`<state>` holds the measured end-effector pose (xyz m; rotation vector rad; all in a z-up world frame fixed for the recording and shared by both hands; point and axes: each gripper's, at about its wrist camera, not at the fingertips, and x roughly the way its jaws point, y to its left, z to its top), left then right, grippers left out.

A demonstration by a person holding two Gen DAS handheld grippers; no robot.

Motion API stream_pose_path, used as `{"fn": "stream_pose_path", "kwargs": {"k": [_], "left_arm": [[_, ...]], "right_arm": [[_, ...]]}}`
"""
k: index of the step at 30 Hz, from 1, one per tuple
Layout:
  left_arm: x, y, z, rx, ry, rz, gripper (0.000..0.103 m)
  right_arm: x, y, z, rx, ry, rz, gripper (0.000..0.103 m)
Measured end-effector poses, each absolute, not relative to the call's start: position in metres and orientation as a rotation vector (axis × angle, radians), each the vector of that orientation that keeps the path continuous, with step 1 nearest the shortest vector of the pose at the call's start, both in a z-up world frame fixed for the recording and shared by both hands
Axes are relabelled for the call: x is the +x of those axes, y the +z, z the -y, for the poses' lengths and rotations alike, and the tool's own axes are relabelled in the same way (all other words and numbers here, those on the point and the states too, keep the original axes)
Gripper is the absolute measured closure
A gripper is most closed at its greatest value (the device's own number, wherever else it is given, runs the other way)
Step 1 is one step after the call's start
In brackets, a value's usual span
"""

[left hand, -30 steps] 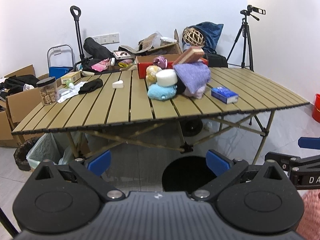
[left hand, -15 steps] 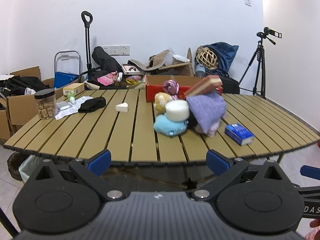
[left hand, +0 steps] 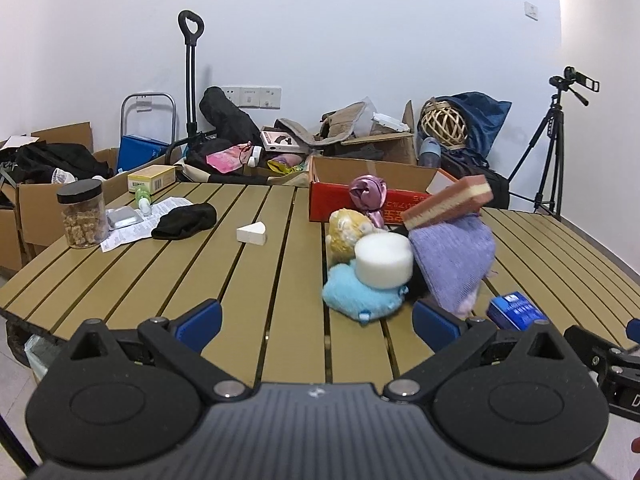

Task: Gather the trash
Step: 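Reach the right tool to the blue tissue pack while the left tool approaches the white foam cylinder, then close the right tool on the blue tissue pack while the left tool grasps the white foam cylinder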

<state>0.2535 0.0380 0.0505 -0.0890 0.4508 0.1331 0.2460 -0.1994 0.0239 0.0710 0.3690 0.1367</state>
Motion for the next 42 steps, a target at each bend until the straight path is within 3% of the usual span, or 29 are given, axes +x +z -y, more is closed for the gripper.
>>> {"fn": "stream_pose_path", "kwargs": {"k": [14,26,32,42], "left_arm": [[0.307,0.039,-0.05,-0.126,0.17,-0.508,0.0],[0.336,0.03,-0.048,-0.138,0.159,-0.54,0.0],[0.349,0.03,-0.048,-0.166,0.147,-0.551,0.0],[0.366,0.022,-0.034,-0.142,0.14,-0.549,0.0]], "right_arm": [[0.344,-0.021,0.203,0.043,0.11,-0.46,0.001],[0.376,-0.046,0.196,-0.013,0.114,-0.489,0.03],[0.385,-0.049,0.205,0.02,0.152,-0.489,0.05],[0.367,-0.042,0.222,0.086,0.161,-0.432,0.052]]}}
